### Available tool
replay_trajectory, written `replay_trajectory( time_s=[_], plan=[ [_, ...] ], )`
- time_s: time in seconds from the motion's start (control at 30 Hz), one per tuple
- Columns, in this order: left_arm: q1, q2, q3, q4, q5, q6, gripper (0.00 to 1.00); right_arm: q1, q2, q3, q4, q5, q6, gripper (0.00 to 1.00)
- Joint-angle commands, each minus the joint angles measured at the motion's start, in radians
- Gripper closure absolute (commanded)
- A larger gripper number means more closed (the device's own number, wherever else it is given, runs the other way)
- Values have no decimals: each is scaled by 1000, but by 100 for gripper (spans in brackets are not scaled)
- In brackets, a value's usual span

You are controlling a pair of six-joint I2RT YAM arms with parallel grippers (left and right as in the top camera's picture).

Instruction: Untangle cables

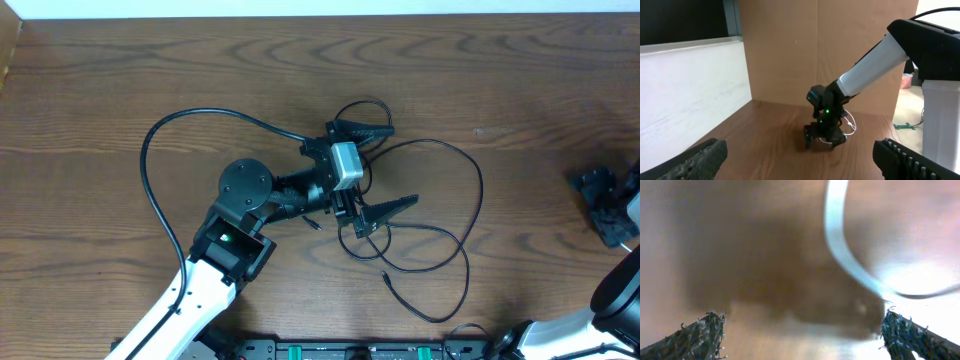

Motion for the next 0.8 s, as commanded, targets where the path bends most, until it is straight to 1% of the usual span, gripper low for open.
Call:
replay_trajectory(
  time_s=[0.0,0.1,0.23,0.33,0.53,0.63,0.77],
  plan=[
    [5,10,14,4,4,-1,2,-8,6,1,-10,245,-16,1],
    [5,10,14,4,-6,-2,2,-22,6,1,0,294,-17,1],
    [5,10,14,-17,-6,-2,2,-40,6,1,37,294,-16,1],
    [5,10,14,-48,-6,-2,2,-49,6,1,44,270,-17,1],
    [5,10,14,-57,-6,-2,2,-50,6,1,38,235,-17,1],
    [5,9,14,-104,-6,-2,2,-49,6,1,33,225,-17,1],
    [5,10,14,-177,-6,-2,2,-49,6,1,16,148,-17,1]
  ],
)
